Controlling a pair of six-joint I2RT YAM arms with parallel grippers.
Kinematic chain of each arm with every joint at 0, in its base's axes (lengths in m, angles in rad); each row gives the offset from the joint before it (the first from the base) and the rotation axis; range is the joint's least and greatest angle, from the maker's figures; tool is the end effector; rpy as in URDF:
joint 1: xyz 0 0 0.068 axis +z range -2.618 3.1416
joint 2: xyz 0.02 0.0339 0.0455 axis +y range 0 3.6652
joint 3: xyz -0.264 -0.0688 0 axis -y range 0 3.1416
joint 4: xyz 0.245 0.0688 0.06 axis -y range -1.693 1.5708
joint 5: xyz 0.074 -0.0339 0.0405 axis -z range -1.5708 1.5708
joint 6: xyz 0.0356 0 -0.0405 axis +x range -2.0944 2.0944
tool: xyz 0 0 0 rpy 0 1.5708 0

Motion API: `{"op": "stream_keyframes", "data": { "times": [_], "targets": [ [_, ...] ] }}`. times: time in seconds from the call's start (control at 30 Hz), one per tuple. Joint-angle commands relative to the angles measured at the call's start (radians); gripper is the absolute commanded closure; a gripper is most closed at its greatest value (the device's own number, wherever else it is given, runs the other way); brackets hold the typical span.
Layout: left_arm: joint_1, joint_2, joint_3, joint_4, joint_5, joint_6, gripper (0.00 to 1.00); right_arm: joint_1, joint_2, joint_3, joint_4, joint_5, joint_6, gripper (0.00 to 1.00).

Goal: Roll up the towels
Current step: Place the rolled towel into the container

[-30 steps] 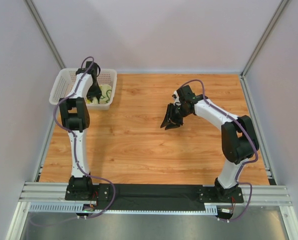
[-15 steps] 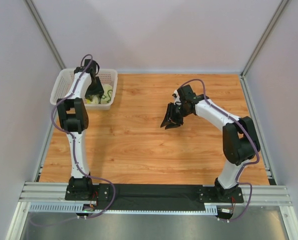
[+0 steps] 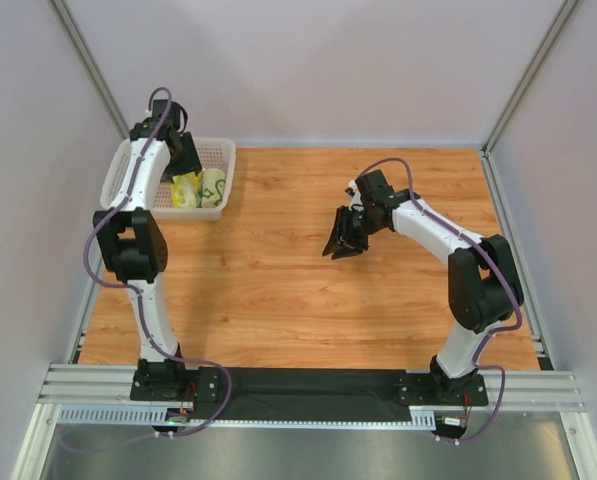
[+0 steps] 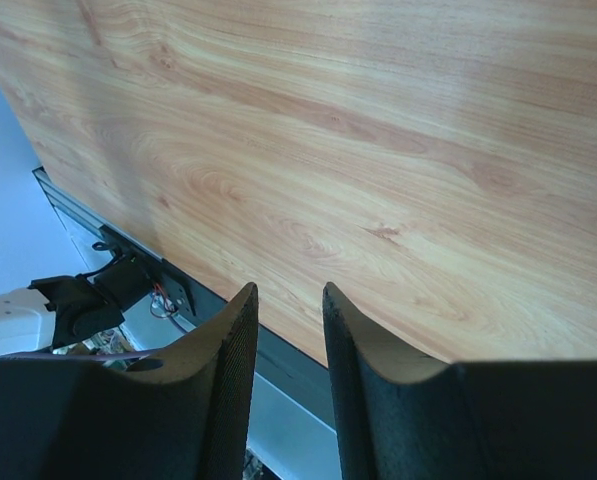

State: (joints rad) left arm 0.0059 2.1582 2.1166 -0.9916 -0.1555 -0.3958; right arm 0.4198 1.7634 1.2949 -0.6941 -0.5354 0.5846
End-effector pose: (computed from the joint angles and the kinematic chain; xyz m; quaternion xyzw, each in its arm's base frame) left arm 0.4695 0.0083 0.2892 -0.2120 0.9377 0.0222 0.2743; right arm 0.3193 0.1624 0.2195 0.0243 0.9456 0.3211 0.0466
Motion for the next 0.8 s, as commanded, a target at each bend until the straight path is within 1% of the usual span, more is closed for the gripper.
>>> {"op": "stream_keyframes", "data": {
  "times": [0.0,0.03,0.07,0.1,0.13,0.17,0.2,0.27,0.3,0.37,0.43,0.5,0.57,0.6,0.63,0.67,0.7,0.73,0.77],
  "targets": [
    [-0.001,-0.159,-0.088,0.053,0.028,0.067,0.3,0.01,-0.059,0.03,-0.016,0.014,-0.045,0.66],
    [0.0,-0.228,-0.13,0.08,0.075,0.081,0.3,0.011,-0.062,0.038,-0.021,0.017,-0.049,0.66],
    [0.003,-0.265,-0.174,0.134,0.089,0.092,0.3,0.013,-0.067,0.041,-0.024,0.021,-0.052,0.66],
    [0.008,-0.302,-0.261,0.157,0.097,0.104,0.3,0.014,-0.074,0.044,-0.033,0.025,-0.064,0.66],
    [0.008,-0.373,-0.305,0.183,0.112,0.11,0.3,0.016,-0.077,0.049,-0.035,0.028,-0.068,0.65],
    [0.012,-0.409,-0.348,0.224,0.112,0.113,0.3,0.019,-0.082,0.056,-0.047,0.031,-0.074,0.66],
    [0.014,-0.479,-0.43,0.249,0.112,0.114,0.3,0.022,-0.088,0.064,-0.053,0.038,-0.081,0.65],
    [0.023,-0.546,-0.515,0.315,0.117,0.104,0.3,0.036,-0.094,0.082,-0.061,0.043,-0.094,0.65],
    [0.028,-0.573,-0.587,0.33,0.119,0.094,0.31,0.042,-0.094,0.087,-0.07,0.049,-0.103,0.63],
    [0.035,-0.644,-0.648,0.373,0.132,0.072,0.31,0.059,-0.093,0.11,-0.085,0.054,-0.115,0.63],
    [0.036,-0.696,-0.717,0.392,0.129,0.071,0.32,0.079,-0.088,0.125,-0.096,0.06,-0.132,0.62],
    [0.036,-0.734,-0.791,0.429,0.126,0.095,0.33,0.092,-0.093,0.136,-0.104,0.071,-0.146,0.62],
    [0.037,-0.81,-0.849,0.482,0.117,0.138,0.34,0.109,-0.102,0.138,-0.102,0.078,-0.158,0.62],
    [0.037,-0.839,-0.912,0.508,0.108,0.156,0.34,0.114,-0.104,0.136,-0.101,0.078,-0.16,0.61],
    [0.037,-0.903,-0.947,0.566,0.081,0.166,0.34,0.123,-0.11,0.136,-0.099,0.075,-0.164,0.61],
    [0.037,-0.938,-1.027,0.603,0.065,0.185,0.33,0.125,-0.114,0.135,-0.096,0.074,-0.166,0.61],
    [0.037,-1.009,-1.07,0.643,0.048,0.199,0.32,0.129,-0.117,0.132,-0.096,0.077,-0.169,0.6],
    [0.037,-1.044,-1.113,0.727,0.037,0.209,0.32,0.131,-0.125,0.132,-0.097,0.075,-0.176,0.6],
    [0.037,-1.072,-1.182,0.758,0.028,0.219,0.32,0.131,-0.13,0.132,-0.097,0.078,-0.181,0.59]
  ]
}}
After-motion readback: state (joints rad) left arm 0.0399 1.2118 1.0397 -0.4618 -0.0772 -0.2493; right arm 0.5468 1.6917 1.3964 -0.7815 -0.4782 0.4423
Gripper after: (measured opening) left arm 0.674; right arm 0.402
